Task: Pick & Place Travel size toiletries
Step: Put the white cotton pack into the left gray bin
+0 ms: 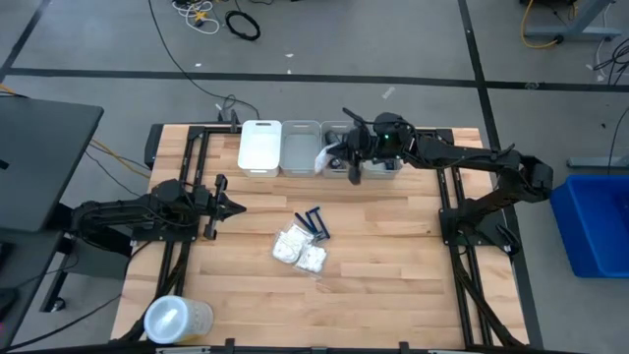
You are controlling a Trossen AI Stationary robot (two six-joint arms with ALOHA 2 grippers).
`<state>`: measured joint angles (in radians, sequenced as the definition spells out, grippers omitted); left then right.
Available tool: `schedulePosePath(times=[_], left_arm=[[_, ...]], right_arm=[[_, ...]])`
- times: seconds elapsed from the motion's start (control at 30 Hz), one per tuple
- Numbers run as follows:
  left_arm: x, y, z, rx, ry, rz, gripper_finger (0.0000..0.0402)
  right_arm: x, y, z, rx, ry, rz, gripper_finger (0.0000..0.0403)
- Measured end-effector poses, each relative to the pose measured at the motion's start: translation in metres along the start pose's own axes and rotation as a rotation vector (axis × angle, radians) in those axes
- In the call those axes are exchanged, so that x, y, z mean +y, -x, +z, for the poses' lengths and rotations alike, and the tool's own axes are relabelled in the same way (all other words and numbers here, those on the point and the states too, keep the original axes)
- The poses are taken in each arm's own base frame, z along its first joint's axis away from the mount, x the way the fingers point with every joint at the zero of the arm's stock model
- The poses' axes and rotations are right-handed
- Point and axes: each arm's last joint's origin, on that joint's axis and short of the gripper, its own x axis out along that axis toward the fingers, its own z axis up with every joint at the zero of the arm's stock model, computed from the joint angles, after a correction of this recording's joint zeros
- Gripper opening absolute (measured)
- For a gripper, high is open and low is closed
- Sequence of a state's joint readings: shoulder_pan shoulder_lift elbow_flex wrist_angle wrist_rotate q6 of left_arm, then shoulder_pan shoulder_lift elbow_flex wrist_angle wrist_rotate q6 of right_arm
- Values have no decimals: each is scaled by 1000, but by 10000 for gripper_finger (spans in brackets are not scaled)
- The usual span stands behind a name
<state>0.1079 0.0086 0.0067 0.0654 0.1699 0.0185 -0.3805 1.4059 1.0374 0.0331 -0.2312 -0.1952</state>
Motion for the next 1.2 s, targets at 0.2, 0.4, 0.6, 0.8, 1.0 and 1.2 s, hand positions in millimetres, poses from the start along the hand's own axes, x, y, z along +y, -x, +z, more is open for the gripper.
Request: schedulePosePath(times=[0.2,0.4,0.6,0.8,1.0,1.2], left_arm=[[0,0,0,0,0,0,16],[0,0,0,-1,0,0,16],[0,0,0,0,0,0,16],[0,0,0,0,0,0,16],[0,0,0,0,0,0,16],[0,0,0,0,0,0,16]], right_arm=[[-2,0,0,12,-83,-81,4],[-3,-2,1,-9,-79,-86,4],[-9,-10,4,-84,-62,-105,4],[-23,-16,6,-179,-49,-147,4],[-44,-22,6,-172,-65,-194,4],[-64,-34,9,-167,-39,-235,4]])
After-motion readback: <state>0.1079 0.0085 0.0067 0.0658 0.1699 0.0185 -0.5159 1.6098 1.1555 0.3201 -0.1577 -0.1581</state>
